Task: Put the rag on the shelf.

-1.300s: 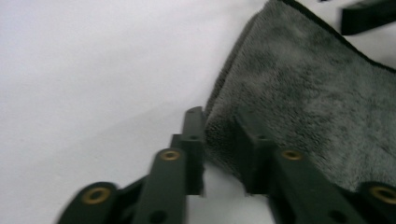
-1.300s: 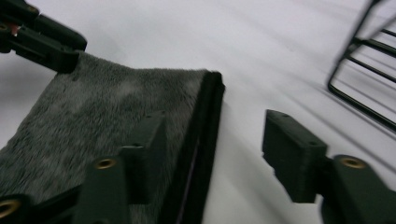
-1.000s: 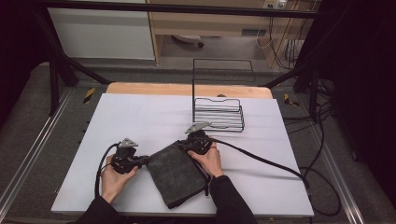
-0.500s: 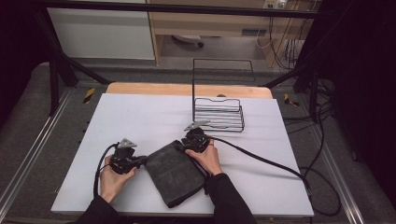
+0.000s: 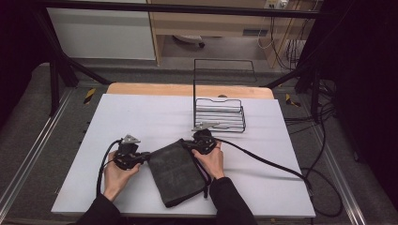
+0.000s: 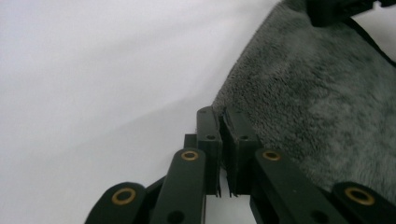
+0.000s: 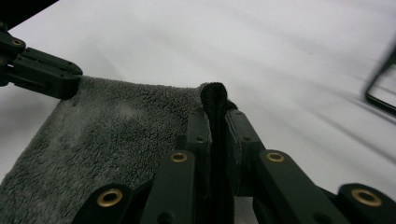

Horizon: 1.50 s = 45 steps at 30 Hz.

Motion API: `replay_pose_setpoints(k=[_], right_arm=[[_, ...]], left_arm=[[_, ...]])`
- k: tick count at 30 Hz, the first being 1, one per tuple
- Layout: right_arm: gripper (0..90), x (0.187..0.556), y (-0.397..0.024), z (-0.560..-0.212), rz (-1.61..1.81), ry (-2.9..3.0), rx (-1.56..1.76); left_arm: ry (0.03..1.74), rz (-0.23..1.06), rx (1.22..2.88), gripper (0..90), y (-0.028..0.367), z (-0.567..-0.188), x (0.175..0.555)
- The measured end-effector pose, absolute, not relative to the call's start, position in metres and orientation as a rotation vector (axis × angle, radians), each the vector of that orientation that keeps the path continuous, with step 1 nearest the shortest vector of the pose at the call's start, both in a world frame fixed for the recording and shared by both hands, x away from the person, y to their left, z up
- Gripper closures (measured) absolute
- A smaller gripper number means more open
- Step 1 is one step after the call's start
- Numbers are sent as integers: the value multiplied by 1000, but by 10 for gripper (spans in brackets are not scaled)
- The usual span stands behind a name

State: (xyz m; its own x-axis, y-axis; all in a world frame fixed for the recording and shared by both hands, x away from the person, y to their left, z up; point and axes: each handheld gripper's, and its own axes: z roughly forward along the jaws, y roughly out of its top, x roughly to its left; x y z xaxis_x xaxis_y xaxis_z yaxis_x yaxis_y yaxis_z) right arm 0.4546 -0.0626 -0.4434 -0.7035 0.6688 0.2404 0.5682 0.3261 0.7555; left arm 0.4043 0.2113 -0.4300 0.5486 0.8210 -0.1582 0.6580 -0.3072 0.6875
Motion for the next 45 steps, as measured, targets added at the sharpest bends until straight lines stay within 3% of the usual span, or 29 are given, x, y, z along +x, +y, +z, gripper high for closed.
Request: replay_pose_setpoints(k=[14, 22, 24, 26, 36, 41, 45], right_arm=[[811, 423, -113, -444, 1239, 2265, 1387], [707, 425, -116, -450, 1262, 2274, 1326], [673, 425, -116, -449, 1261, 2273, 1323], [628, 425, -118, -447, 1257, 2274, 1301], [351, 423, -129, -437, 1305, 2292, 1260], [322, 431, -127, -440, 1334, 2313, 1294], [363, 441, -123, -450, 1312, 2333, 1321]], left_arm=[[1118, 276, 1999, 830, 163, -435, 437], [1215, 198, 1969, 490, 169, -435, 437], [1226, 167, 1954, 483, 168, -438, 437], [1230, 175, 1955, 483, 166, -441, 439], [1234, 101, 1959, 689, 163, -449, 444], [1232, 93, 1961, 743, 163, -449, 444], [1216, 105, 1978, 770, 162, -449, 443]])
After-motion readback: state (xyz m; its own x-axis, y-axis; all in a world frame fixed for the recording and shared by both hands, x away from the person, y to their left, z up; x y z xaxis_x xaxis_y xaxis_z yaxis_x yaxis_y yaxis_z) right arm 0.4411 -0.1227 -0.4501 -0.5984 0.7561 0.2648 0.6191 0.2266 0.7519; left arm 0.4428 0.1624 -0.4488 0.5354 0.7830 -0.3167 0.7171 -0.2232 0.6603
